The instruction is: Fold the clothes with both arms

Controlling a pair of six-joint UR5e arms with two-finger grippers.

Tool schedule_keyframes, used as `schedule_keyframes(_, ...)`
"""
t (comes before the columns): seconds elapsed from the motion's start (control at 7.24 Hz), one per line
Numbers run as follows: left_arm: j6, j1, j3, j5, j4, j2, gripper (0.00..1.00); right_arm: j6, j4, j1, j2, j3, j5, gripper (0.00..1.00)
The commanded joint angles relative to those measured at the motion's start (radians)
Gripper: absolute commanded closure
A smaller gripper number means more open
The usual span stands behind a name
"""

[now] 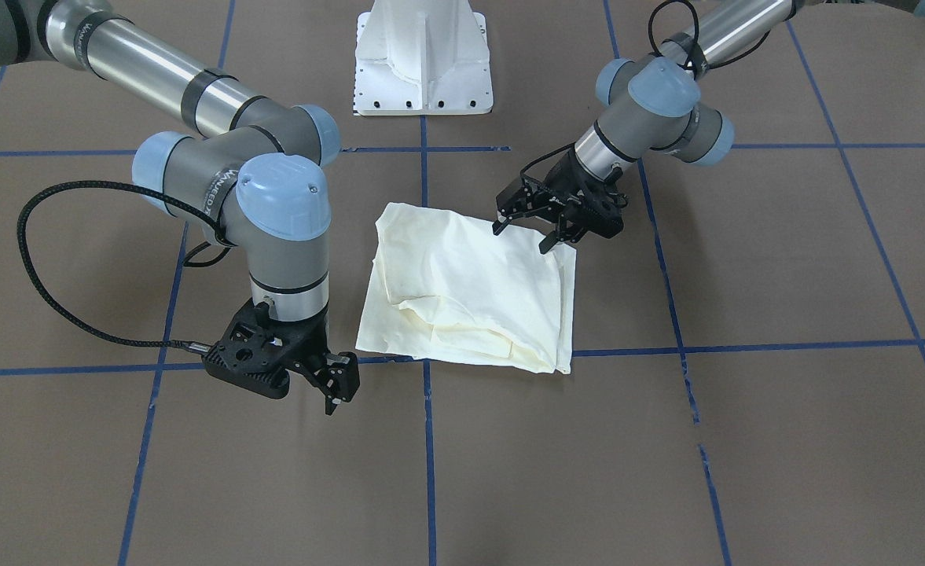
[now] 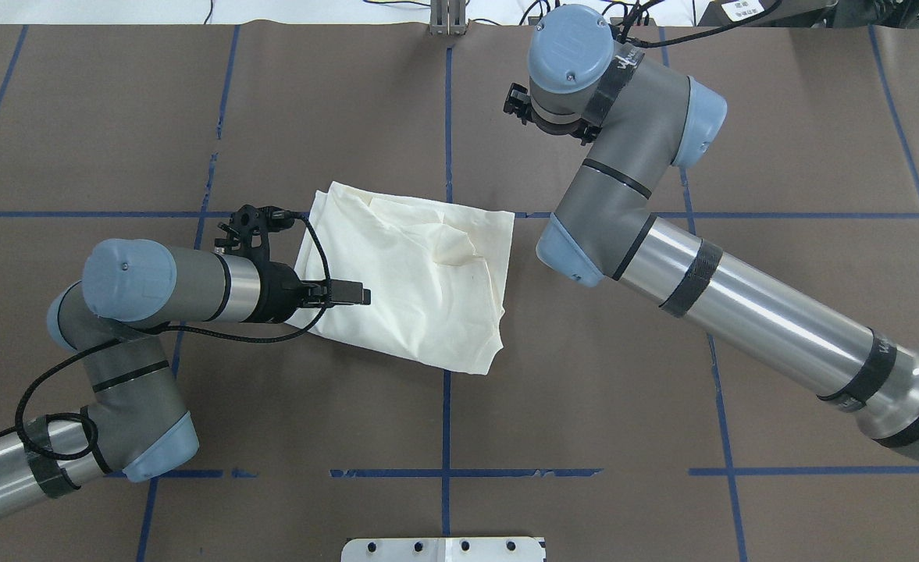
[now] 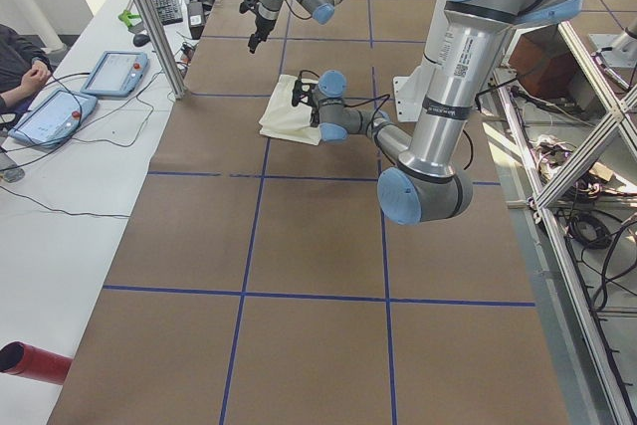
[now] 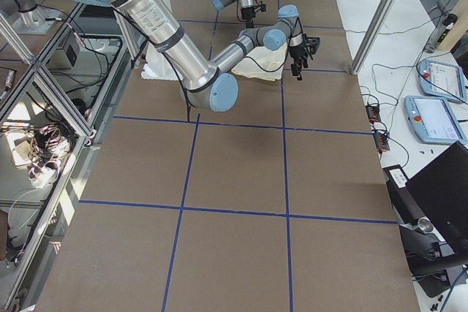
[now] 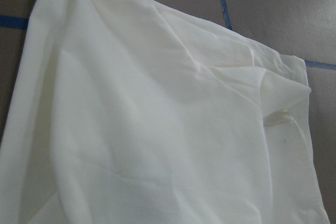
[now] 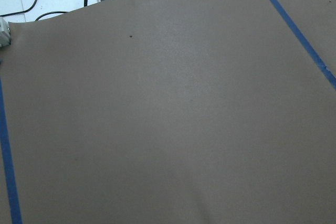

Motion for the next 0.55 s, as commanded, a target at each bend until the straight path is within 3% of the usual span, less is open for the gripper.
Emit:
schedule_keyframes(0.0, 0.003, 0.005, 0.06, 0.017, -0.012, 0.008, 0.0, 0.006, 0.002, -0.001, 0.0, 0.0, -0.001, 0.0)
schedule_keyframes(0.41, 0.004, -0.004, 0.039, 0.021, -0.012, 0.013, 0.0, -0.002, 0.002, -0.001, 0.0, 0.002, 0.0, 0.0)
